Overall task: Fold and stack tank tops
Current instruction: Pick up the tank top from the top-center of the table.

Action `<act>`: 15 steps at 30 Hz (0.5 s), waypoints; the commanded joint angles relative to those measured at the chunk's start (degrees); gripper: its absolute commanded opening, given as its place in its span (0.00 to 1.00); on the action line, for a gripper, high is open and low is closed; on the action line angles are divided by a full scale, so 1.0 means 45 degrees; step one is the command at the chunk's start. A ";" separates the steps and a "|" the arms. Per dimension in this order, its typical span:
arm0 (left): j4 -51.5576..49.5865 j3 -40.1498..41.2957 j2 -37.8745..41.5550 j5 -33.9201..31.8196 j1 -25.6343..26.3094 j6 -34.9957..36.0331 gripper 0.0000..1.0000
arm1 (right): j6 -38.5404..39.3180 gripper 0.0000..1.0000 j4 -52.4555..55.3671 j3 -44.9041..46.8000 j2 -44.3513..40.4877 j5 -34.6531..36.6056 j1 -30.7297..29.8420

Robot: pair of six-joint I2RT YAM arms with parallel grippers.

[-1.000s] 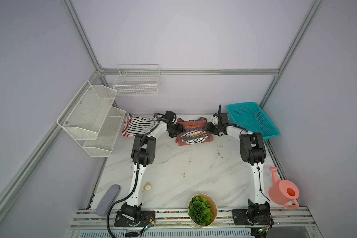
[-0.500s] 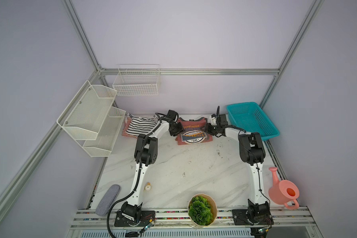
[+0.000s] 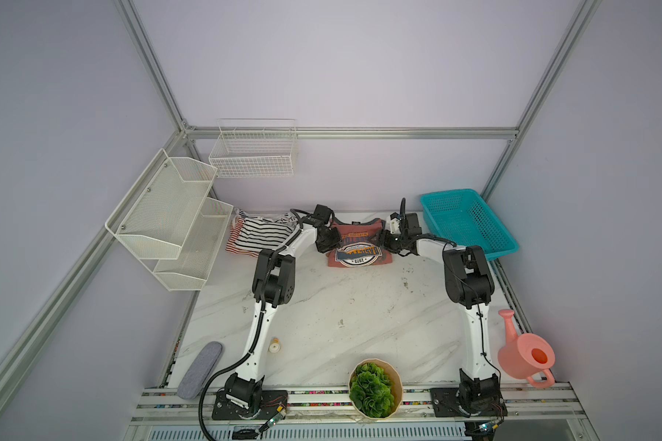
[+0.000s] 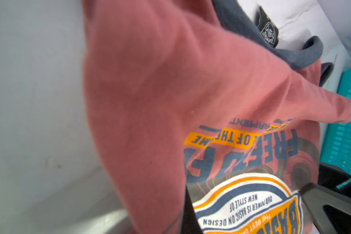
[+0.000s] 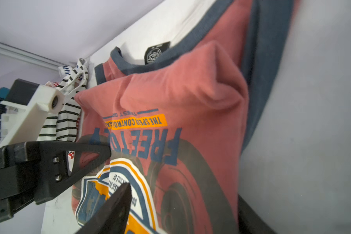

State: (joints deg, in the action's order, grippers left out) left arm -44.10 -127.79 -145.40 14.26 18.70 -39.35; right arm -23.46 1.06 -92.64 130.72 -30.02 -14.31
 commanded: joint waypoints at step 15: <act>-0.3599 -0.1109 0.2639 -0.3964 -0.0591 0.4537 0.00 | -0.0899 0.78 0.0647 0.3649 -0.4657 0.2668 -0.0010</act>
State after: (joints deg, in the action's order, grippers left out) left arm -59.00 -128.05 -138.98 -0.16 15.88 -24.99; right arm -26.48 4.84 -77.71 110.28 -18.96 -14.44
